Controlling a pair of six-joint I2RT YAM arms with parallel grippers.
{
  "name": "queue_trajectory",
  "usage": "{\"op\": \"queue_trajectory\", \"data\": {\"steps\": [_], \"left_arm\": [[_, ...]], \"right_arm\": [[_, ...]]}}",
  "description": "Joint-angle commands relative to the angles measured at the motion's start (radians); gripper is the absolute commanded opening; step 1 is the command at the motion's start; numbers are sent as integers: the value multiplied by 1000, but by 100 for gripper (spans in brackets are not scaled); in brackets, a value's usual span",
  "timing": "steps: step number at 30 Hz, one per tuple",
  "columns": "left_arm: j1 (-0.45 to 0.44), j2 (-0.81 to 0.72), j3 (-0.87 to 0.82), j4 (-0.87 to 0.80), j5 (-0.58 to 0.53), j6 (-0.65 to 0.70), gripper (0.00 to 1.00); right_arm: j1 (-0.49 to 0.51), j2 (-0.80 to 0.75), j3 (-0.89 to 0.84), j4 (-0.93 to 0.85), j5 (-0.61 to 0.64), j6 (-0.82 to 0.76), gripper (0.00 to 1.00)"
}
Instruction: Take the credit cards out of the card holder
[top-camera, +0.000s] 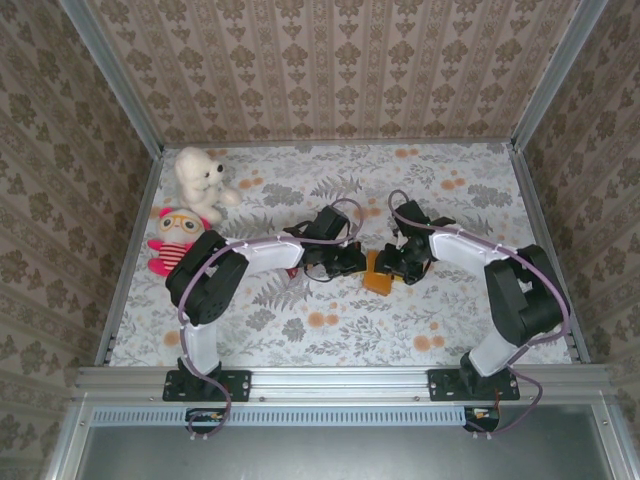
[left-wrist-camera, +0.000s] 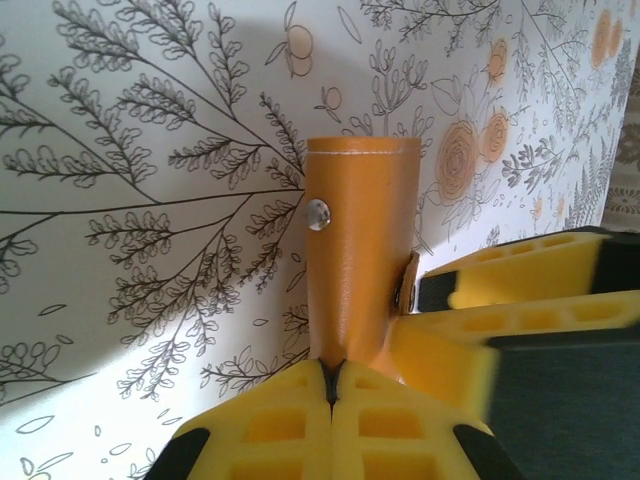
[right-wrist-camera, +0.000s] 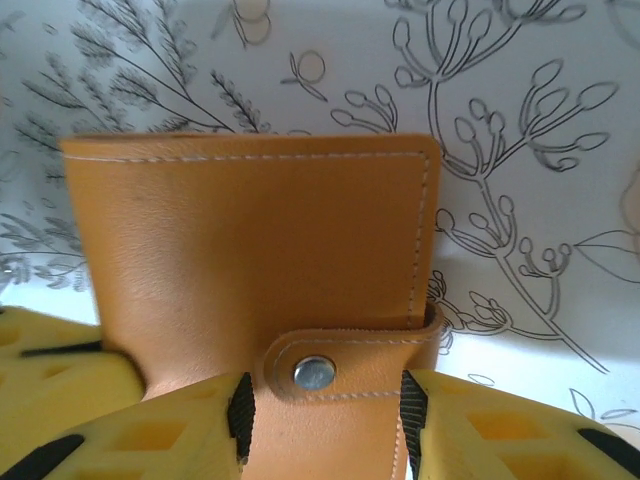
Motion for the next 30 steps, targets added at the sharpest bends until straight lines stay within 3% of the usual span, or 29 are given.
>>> {"op": "queue_trajectory", "data": {"steps": [1,9,21,30], "left_arm": [[-8,-38,35,-26,-8,34,0],[-12,-53,39,-62,-23,50,0],[-9,-71,24,-173,-123,84,0],[-8,-56,36,-184,-120,85,0]], "right_arm": [[10,39,24,5,7,22,43],[7,56,17,14,57,39,36],[-67,-36,-86,99,80,97,21],[-74,-65,-89,61,140,87,18]]}}
